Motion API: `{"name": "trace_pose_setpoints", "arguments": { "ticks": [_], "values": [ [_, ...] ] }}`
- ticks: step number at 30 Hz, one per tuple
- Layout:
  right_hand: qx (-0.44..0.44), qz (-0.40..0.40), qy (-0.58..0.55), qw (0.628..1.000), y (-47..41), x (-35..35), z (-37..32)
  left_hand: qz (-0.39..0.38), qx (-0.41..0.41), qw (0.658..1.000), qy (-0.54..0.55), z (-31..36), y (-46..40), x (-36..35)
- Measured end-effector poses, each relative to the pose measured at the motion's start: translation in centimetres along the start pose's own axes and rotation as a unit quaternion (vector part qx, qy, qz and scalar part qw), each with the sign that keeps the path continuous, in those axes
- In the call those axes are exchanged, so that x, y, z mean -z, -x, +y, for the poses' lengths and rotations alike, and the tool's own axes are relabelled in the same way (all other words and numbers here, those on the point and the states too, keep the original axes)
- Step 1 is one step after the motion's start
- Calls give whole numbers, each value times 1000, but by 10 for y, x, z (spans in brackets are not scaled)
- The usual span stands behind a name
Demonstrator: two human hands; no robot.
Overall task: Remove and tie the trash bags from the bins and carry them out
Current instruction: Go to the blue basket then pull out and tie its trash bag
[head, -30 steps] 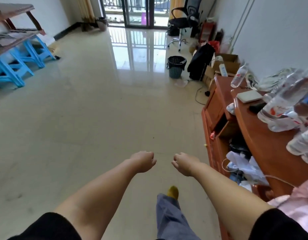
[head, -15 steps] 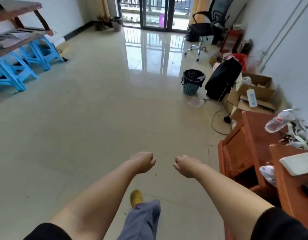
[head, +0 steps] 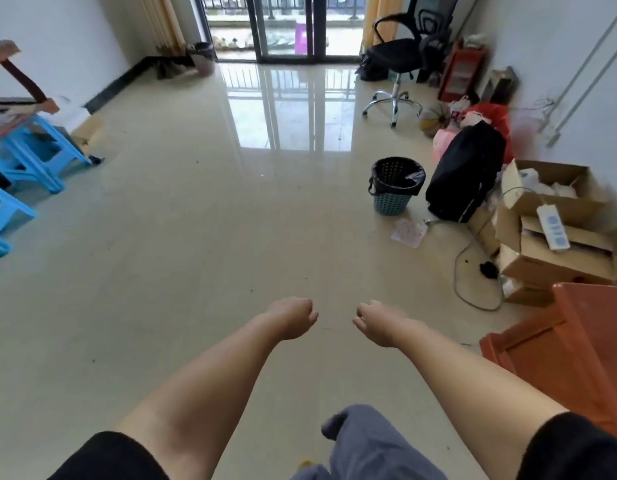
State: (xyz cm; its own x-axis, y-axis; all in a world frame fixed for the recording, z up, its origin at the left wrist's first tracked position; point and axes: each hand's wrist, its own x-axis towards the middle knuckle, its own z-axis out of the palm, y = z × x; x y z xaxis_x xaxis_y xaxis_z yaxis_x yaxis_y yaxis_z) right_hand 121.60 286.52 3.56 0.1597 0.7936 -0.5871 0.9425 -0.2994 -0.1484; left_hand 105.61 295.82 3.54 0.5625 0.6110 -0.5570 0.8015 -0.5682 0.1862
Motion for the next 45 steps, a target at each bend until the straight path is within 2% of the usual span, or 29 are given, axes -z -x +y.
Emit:
{"name": "trace_pose_setpoints", "arguments": {
  "ticks": [9,17,22,29,35,45],
  "values": [
    [-32,-9,7,999,-191,123,68,-17,8,1000,8,-27,-200,122],
    [-62,-15,17,998,-326,248,117,9,-5,1000,22,-44,-343,255],
    [-84,4,-20,996,-413,302,123,-9,-35,999,-31,-69,-445,312],
    [-159,16,-118,980,-504,357,126,-51,-111,985,-119,-96,-575,394],
    [-193,13,-192,962,-554,378,159,-85,-173,969,-153,-73,-661,428],
    [-248,-2,-262,933,-663,383,284,-136,-220,957,-133,9,-818,420]
  ]
}}
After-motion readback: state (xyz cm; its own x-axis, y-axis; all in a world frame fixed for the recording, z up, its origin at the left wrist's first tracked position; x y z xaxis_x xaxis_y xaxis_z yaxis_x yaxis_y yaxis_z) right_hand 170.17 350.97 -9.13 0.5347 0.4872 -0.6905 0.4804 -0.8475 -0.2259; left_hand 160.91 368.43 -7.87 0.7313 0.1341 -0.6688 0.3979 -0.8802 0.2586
